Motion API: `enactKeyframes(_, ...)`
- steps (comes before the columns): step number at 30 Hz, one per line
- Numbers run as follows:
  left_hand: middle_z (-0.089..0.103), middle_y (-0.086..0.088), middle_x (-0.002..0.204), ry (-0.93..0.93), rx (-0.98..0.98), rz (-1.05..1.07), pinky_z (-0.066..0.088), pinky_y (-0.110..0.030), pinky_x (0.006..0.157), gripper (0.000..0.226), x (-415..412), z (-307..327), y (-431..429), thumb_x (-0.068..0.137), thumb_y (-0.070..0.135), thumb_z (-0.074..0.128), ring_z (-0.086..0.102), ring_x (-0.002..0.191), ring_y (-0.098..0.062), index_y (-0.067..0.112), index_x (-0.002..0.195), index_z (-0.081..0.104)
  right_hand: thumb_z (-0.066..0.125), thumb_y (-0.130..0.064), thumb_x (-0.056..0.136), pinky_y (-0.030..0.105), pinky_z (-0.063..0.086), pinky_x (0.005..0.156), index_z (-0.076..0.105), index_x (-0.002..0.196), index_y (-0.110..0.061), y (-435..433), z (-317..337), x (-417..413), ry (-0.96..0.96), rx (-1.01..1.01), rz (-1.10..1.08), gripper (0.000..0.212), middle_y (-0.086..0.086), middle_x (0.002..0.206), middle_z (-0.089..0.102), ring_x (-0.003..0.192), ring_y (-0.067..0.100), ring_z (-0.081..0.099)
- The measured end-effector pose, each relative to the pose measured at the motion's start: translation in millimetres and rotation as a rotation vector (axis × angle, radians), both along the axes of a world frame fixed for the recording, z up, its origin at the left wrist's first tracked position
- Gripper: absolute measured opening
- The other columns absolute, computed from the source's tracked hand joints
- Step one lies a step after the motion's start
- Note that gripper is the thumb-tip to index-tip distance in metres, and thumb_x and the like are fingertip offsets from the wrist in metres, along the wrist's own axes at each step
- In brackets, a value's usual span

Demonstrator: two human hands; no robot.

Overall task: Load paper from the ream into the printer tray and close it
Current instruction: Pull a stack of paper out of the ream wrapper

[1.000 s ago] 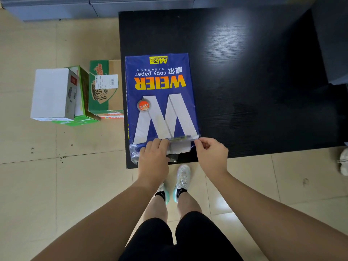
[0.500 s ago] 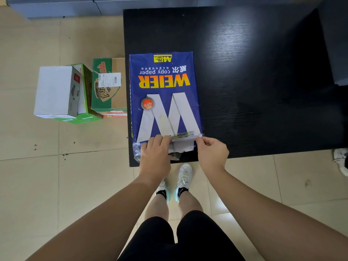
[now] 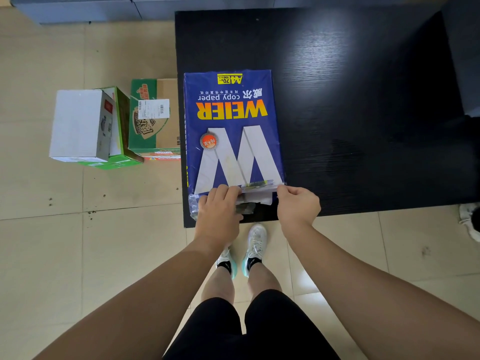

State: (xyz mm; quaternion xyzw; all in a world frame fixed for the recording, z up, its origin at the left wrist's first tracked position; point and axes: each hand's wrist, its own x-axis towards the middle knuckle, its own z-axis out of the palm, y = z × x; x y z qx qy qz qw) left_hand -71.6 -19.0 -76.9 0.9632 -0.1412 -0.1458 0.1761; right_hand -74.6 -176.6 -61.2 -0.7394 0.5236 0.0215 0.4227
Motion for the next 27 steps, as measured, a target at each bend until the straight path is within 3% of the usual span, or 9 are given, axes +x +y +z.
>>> enactKeyframes(5,0.057,0.000,0.108,0.014,0.009,-0.010,0.040,-0.039,0.089,0.052,-1,1,2,0.074,0.027,0.080,0.054,0.100,-0.025,0.021,0.120,0.056,0.065,-0.021,0.082,0.034,0.055,0.066,0.070,0.066,-0.019,3,-2,-2,-0.008,0.058,-0.042,0.017,-0.009,0.058,0.061,0.065,0.018,0.061)
enactKeyframes(13,0.057,0.004,0.110,0.019,-0.037,-0.013,0.035,-0.037,0.093,0.061,-4,4,9,0.072,0.054,0.073,0.051,0.106,-0.020,0.022,0.122,0.059,0.058,-0.020,0.083,0.027,0.041,0.054,0.065,0.072,-0.014,-3,-5,-22,0.013,0.194,-0.016,0.015,-0.003,0.060,0.056,0.053,0.014,0.047)
enactKeyframes(16,0.057,0.004,0.108,-0.014,-0.057,-0.016,0.034,-0.037,0.092,0.060,-6,6,10,0.075,0.061,0.067,0.051,0.103,-0.020,0.021,0.120,0.061,0.060,-0.025,0.081,0.030,0.045,0.057,0.066,0.074,-0.016,-4,-6,-23,0.008,0.261,-0.039,0.013,-0.001,0.068,0.062,0.060,0.016,0.052)
enactKeyframes(19,0.058,0.003,0.107,-0.035,-0.056,-0.014,0.035,-0.037,0.091,0.053,-8,6,12,0.080,0.057,0.065,0.053,0.103,-0.020,0.021,0.119,0.063,0.068,-0.033,0.081,0.034,0.055,0.072,0.070,0.079,-0.018,-7,-7,-18,-0.029,0.331,-0.077,0.016,0.002,0.079,0.071,0.070,0.015,0.061)
enactKeyframes(27,0.062,0.001,0.101,-0.126,-0.048,0.034,0.042,-0.042,0.086,0.026,-19,-4,21,0.091,0.038,0.063,0.059,0.094,-0.024,0.020,0.108,0.068,0.067,-0.021,0.091,0.035,0.059,0.081,0.070,0.078,-0.020,-12,-17,-25,-0.081,0.336,-0.054,0.013,0.002,0.076,0.071,0.069,0.013,0.063)
